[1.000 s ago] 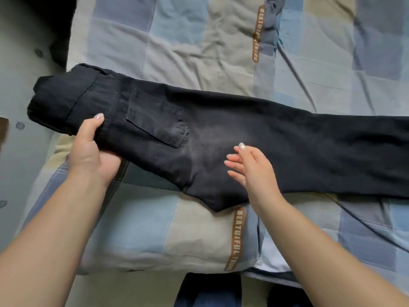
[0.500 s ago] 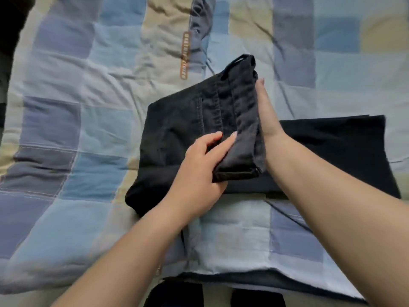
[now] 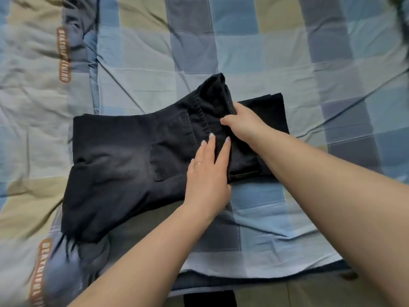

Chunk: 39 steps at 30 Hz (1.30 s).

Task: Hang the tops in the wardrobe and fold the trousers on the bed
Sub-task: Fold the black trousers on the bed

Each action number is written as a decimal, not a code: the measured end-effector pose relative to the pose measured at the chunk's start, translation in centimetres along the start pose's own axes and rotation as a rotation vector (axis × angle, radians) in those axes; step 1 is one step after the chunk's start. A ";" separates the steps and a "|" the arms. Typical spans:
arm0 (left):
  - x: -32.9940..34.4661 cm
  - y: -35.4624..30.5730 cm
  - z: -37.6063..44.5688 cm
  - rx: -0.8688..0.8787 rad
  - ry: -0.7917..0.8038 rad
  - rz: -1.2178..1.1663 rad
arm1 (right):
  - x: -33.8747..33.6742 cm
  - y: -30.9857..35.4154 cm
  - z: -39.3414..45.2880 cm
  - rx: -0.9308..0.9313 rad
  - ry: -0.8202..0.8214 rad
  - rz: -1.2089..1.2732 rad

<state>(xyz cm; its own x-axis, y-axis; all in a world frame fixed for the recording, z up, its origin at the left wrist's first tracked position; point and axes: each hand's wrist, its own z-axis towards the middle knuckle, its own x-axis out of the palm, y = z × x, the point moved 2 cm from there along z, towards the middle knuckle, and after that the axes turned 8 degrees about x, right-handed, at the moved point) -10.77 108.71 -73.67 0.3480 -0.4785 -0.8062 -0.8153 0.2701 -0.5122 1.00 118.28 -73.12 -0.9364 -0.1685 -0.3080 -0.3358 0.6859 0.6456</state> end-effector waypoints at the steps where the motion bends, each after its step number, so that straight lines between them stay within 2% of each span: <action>1: 0.7 -0.7 0.7 -0.001 -0.002 0.003 | -1.1 -0.8 0.5 -0.004 -0.010 0.021; 8: 6.7 -7.9 7.2 0.063 -0.019 -0.032 | -11.2 -6.3 4.1 0.005 -0.103 0.183; 16: 11.6 -12.7 9.7 0.164 0.023 0.024 | -17.1 -12.1 5.9 0.138 -0.061 0.341; 19: 13.4 -13.3 9.2 0.245 0.109 -0.008 | -17.8 -13.9 7.0 0.161 -0.175 0.195; 22: 14.3 -12.1 7.1 0.261 0.150 -0.148 | -17.6 -15.3 7.2 0.199 -0.396 -0.328; 23: 14.3 -11.2 6.1 0.229 0.145 -0.240 | -17.1 -15.5 6.7 0.179 -0.468 -0.422; 25: 13.9 -8.2 3.5 0.087 0.094 -0.461 | -14.9 -15.4 4.8 0.028 -0.528 -0.425; 27: 12.9 -4.5 0.8 -0.176 -0.061 -0.676 | -11.6 -15.3 2.5 -0.150 -0.503 -0.360; 28: 12.5 -2.4 -0.6 -0.333 -0.165 -0.752 | -9.6 -15.3 1.5 -0.172 -0.452 -0.294; 30: 11.9 1.9 -4.5 -0.664 -0.353 -0.822 | -4.3 -16.3 -1.0 -0.028 -0.287 -0.112; 32: 11.4 5.8 -8.1 -0.957 -0.492 -0.903 | 1.9 -17.9 -3.1 0.292 -0.025 0.091; 33: 11.3 7.1 -9.2 -1.051 -0.540 -0.965 | 4.5 -18.5 -4.0 0.471 0.118 0.171; 34: 11.1 8.0 -9.7 -1.104 -0.568 -1.014 | 6.8 -19.0 -4.7 0.612 0.239 0.238; 36: 10.6 9.3 -9.6 -1.131 -0.569 -1.115 | 10.6 -19.3 -5.5 0.755 0.370 0.394; 39: 9.9 10.6 -7.4 -1.121 -0.580 -1.462 | 14.1 -18.7 -4.8 0.784 0.343 0.611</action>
<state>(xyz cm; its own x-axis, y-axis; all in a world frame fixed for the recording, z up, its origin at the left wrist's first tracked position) -19.37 100.64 -84.86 0.8263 0.5543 -0.0999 0.4077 -0.7110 -0.5729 -6.39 99.69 -86.15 -0.9442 0.2533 0.2106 0.2491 0.9674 -0.0467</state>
